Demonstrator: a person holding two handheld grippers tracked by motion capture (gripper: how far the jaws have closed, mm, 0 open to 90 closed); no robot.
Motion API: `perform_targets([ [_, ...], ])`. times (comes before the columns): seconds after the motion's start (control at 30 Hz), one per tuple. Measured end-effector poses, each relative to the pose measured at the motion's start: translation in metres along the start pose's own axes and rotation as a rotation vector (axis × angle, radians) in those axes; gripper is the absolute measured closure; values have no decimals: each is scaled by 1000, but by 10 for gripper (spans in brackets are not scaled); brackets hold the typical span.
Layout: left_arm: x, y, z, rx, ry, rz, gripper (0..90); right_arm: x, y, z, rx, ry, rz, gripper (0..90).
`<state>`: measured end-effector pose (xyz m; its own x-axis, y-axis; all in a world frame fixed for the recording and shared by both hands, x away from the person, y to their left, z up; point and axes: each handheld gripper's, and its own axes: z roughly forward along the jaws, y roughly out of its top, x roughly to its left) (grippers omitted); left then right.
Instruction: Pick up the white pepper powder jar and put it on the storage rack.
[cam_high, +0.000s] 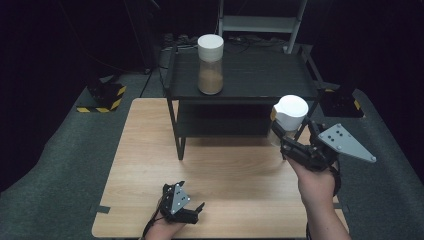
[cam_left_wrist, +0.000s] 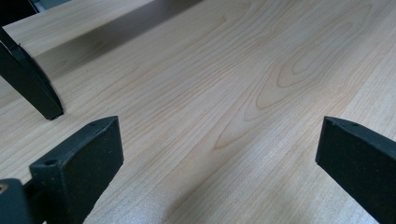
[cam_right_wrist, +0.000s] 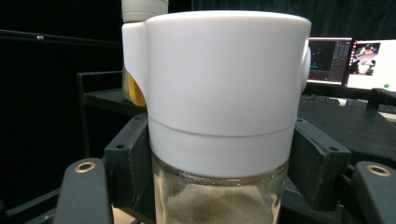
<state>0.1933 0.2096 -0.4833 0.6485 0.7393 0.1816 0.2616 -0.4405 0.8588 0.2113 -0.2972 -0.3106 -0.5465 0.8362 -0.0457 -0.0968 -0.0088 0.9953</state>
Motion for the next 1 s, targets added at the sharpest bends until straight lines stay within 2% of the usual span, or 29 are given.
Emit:
perform_targets([
  [0.4, 0, 0, 0, -2, -2, 4, 11, -7, 24, 26, -11, -23, 11, 303],
  [0.53, 0, -1, -1, -3, -4, 4, 11, -7, 33, 34, -19, -35, -6, 303],
  [0.67, 1, -1, -1, -5, -7, 0, 11, -8, 41, 44, -19, -41, 2, 303],
  [1.0, 2, -2, -1, -9, -11, -4, 11, -8, 49, 68, -25, -63, -1, 303],
])
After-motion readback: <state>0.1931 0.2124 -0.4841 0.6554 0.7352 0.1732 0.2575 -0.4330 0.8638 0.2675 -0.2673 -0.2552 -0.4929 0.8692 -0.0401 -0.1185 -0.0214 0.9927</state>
